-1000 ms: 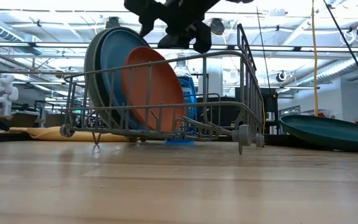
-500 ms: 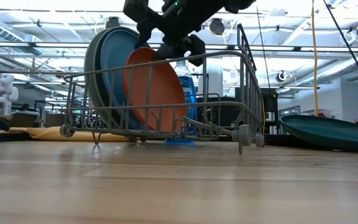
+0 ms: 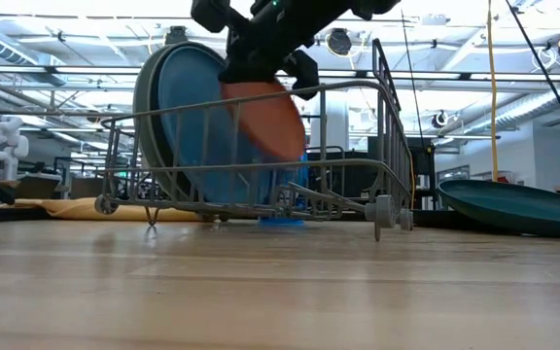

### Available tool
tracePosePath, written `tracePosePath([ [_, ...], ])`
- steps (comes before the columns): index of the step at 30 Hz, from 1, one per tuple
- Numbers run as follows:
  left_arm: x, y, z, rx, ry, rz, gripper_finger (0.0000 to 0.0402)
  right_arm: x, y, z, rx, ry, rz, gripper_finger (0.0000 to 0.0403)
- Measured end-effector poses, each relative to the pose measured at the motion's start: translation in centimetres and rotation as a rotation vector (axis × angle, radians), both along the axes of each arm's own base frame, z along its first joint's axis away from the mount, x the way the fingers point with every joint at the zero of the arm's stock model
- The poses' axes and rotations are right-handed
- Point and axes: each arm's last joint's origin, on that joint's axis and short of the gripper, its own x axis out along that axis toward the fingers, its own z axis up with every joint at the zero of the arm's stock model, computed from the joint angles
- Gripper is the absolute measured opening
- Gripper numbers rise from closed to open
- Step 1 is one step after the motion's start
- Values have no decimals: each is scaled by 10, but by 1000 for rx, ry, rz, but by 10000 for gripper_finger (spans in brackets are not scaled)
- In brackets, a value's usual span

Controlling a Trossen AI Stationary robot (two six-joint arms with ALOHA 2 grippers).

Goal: Sort dishes
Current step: Put the orange plate into the dish rack

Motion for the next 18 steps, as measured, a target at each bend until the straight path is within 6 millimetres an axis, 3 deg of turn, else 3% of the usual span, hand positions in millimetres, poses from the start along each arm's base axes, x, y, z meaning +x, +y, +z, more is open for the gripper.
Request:
tracePosePath([
  [18,0,0,-1,-4,7,0,123,3,15,8,-63,-62,54,1],
])
